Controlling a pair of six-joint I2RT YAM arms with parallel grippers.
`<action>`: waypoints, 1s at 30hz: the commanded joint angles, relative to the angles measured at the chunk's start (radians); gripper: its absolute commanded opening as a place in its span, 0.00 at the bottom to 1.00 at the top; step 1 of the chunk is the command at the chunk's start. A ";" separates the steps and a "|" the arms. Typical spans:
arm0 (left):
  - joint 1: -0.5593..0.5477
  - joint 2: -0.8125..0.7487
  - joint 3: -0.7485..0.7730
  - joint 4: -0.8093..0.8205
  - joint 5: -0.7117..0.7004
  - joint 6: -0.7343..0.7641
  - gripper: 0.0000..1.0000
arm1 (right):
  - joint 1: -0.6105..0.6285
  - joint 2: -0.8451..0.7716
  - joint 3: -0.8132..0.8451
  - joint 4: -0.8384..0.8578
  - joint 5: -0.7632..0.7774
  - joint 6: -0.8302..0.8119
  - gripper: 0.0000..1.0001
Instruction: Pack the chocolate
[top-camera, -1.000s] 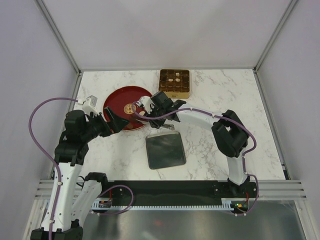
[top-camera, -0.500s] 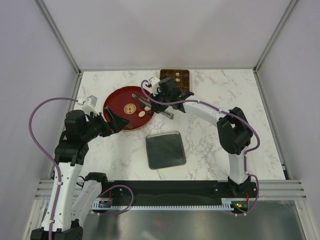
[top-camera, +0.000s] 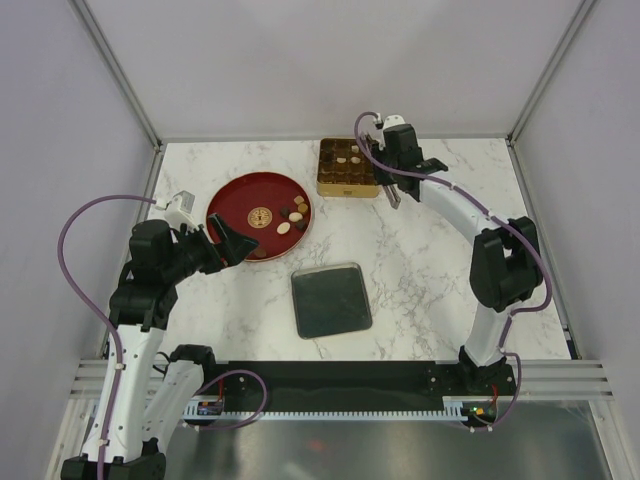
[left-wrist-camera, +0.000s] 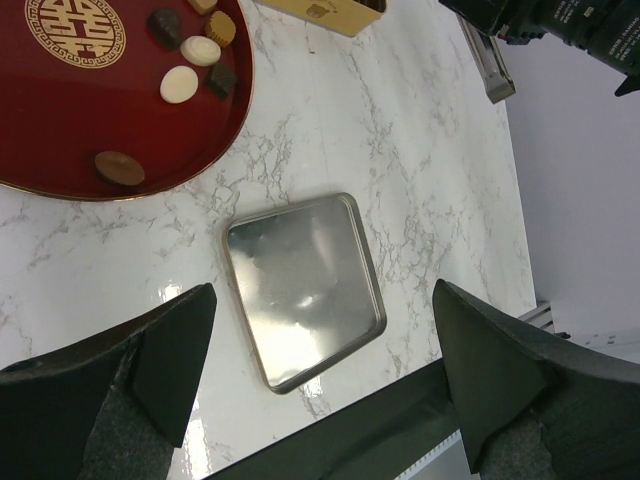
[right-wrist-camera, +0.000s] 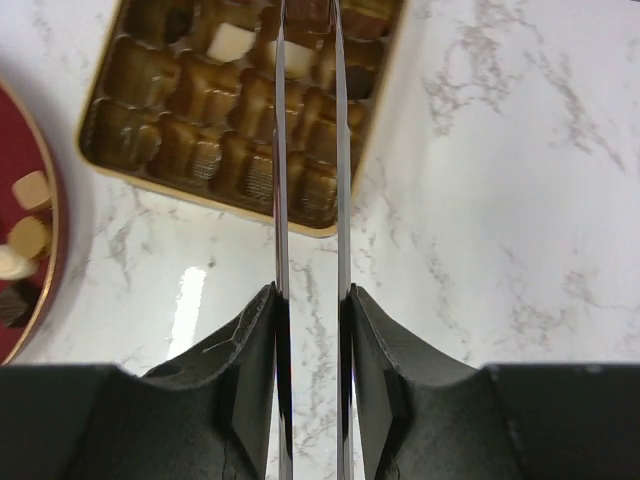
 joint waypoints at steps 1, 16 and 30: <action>0.004 0.002 -0.005 0.006 -0.005 0.024 0.98 | -0.010 -0.039 -0.004 -0.009 0.113 0.017 0.40; 0.004 0.006 0.004 0.009 0.001 0.015 0.98 | -0.028 -0.019 -0.045 -0.014 0.100 0.034 0.41; 0.004 0.014 0.006 0.012 0.003 0.018 0.97 | -0.028 -0.001 -0.066 -0.011 0.063 0.043 0.43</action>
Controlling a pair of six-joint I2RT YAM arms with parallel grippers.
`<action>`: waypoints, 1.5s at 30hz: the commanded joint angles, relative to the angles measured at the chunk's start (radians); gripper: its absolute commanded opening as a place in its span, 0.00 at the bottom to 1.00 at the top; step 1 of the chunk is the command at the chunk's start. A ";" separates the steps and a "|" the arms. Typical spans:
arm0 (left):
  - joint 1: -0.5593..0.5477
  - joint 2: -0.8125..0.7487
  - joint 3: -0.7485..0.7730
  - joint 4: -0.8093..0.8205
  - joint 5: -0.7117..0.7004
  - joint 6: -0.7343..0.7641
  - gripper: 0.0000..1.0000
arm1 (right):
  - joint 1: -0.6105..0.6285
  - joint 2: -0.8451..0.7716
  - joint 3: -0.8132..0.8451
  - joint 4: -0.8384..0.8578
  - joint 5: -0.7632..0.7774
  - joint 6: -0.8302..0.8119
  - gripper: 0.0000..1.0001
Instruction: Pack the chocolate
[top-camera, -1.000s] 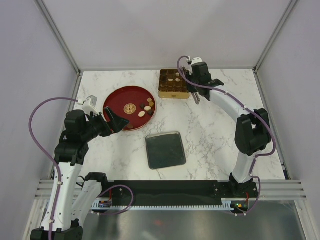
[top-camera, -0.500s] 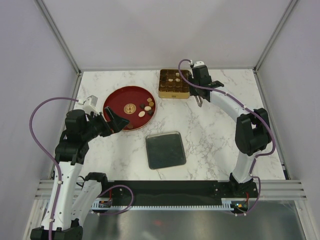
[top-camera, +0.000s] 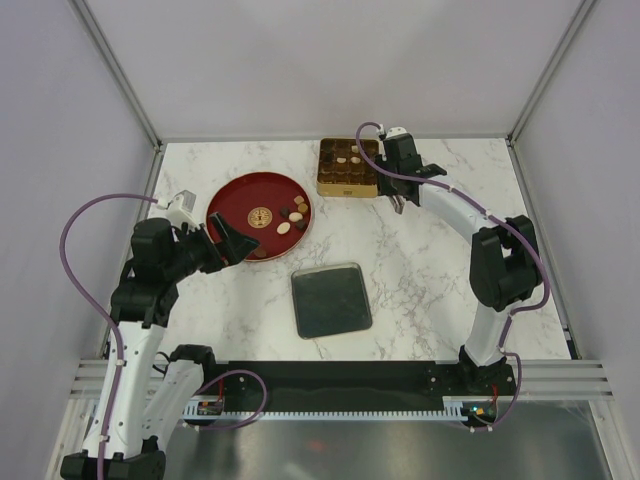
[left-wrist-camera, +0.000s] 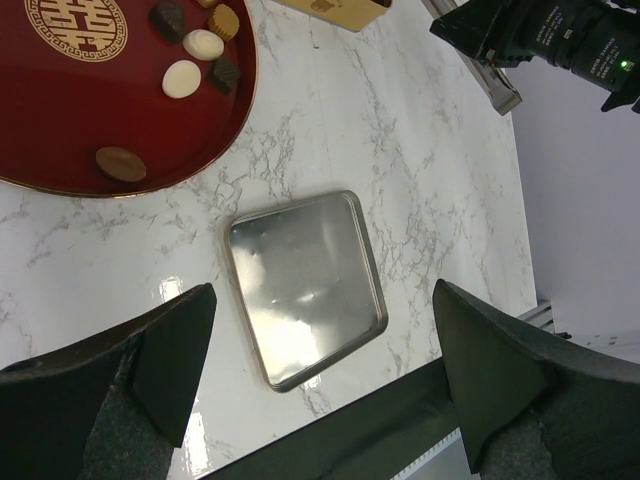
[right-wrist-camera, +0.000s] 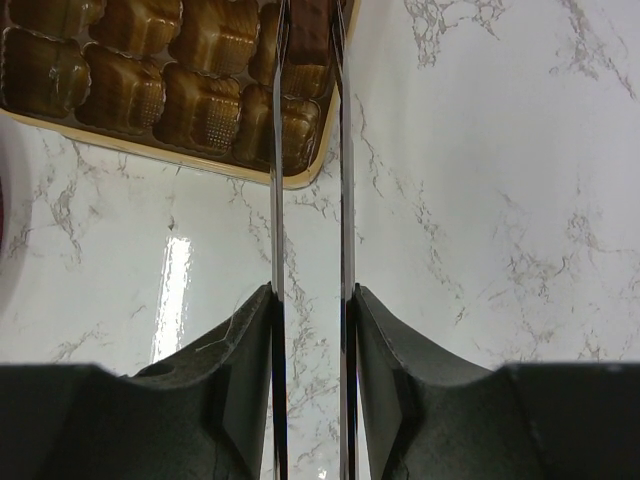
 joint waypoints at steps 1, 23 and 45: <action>0.004 0.002 0.008 0.011 0.002 0.019 0.98 | -0.005 0.005 -0.007 0.031 -0.008 0.012 0.43; 0.004 0.005 0.013 0.013 0.010 0.010 0.98 | -0.005 -0.012 -0.016 0.040 -0.015 0.012 0.48; 0.004 -0.036 -0.016 0.010 0.011 0.010 0.98 | 0.193 -0.135 0.001 0.031 -0.134 -0.009 0.48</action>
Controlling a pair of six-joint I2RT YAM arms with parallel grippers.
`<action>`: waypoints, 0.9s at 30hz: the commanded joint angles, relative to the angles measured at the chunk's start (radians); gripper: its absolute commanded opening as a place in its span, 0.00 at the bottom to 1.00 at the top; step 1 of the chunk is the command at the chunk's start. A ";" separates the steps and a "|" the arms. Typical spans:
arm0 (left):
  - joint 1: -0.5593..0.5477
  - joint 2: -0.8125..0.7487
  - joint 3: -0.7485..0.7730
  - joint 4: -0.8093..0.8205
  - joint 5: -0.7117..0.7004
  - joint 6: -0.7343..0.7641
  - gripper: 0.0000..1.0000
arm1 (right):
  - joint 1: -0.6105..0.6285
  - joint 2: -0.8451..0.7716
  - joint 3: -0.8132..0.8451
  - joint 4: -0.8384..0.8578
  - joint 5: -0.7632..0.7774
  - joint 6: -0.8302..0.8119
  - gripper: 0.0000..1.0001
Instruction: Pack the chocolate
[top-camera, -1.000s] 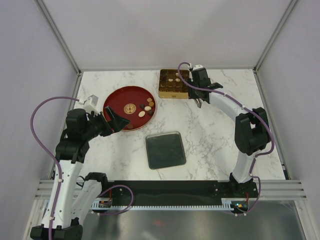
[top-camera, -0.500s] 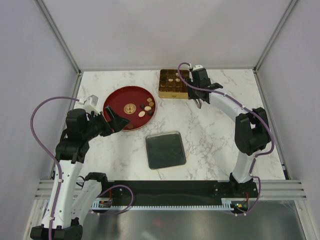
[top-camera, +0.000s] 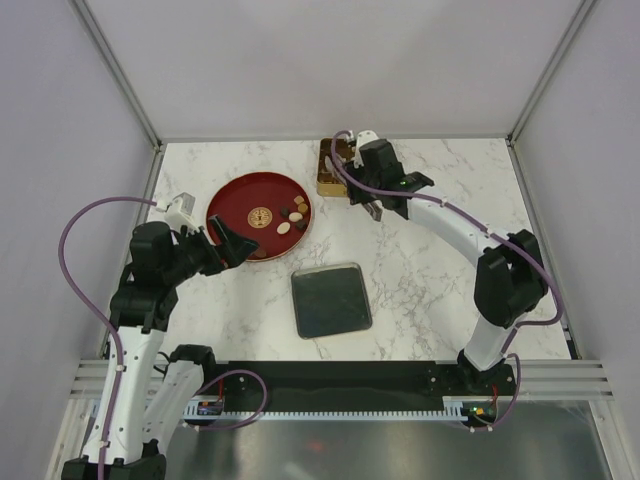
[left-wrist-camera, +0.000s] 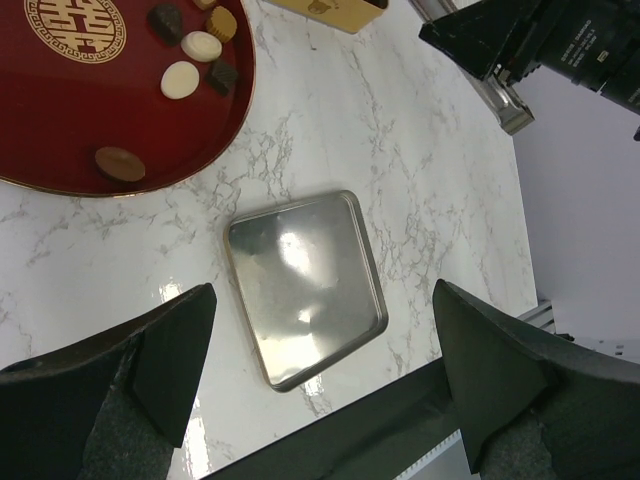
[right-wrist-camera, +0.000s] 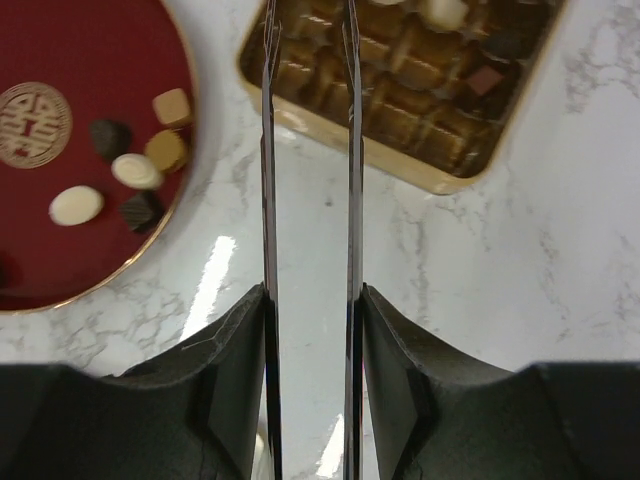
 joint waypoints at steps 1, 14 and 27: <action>0.004 -0.014 -0.003 0.012 0.011 0.012 0.98 | 0.079 -0.033 0.018 0.029 -0.054 -0.016 0.48; 0.004 -0.014 0.005 0.006 0.005 0.016 0.98 | 0.254 0.103 0.040 0.051 -0.142 -0.042 0.48; 0.004 0.000 0.009 0.007 0.002 0.022 0.98 | 0.279 0.203 0.116 0.060 -0.060 -0.065 0.49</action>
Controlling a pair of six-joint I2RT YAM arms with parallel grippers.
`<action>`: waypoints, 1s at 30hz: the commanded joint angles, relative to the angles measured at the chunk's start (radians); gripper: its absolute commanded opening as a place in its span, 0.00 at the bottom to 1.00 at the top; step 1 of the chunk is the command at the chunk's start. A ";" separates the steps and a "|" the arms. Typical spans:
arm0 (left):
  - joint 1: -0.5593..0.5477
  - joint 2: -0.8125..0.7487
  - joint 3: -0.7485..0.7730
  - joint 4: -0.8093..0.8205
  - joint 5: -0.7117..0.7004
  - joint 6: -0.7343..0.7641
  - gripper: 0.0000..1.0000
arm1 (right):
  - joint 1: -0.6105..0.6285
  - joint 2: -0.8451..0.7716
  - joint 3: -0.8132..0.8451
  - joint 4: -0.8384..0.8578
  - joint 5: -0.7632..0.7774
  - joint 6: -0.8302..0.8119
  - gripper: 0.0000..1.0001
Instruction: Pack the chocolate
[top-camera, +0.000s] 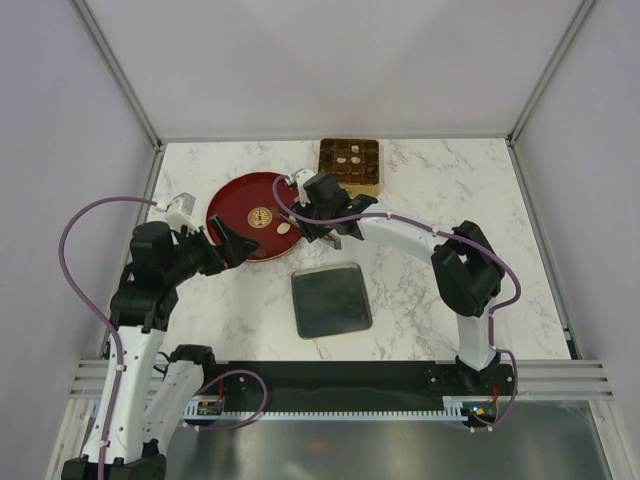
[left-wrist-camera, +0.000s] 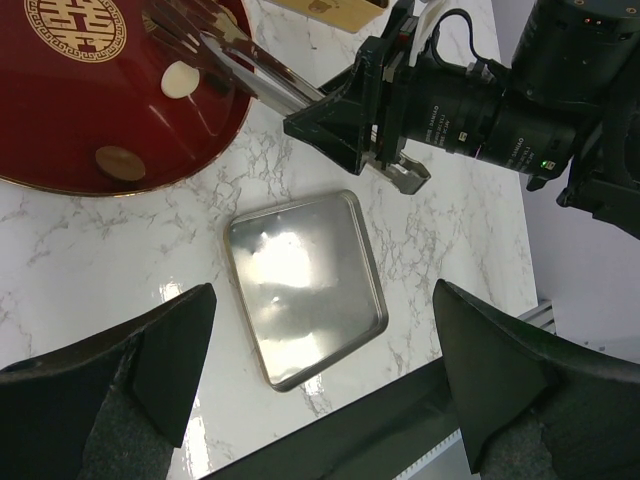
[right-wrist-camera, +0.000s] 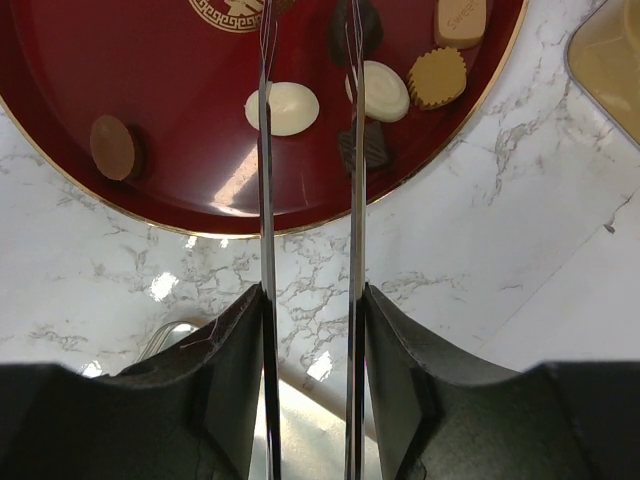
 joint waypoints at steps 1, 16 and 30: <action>0.004 0.002 0.009 0.007 0.002 0.022 0.98 | 0.009 0.004 0.052 0.043 0.050 -0.022 0.49; 0.004 0.002 0.014 0.007 0.002 0.022 0.98 | 0.009 0.062 0.094 0.012 0.085 -0.039 0.50; 0.004 -0.001 0.012 0.006 0.003 0.017 0.98 | 0.010 0.086 0.117 -0.017 0.120 -0.051 0.49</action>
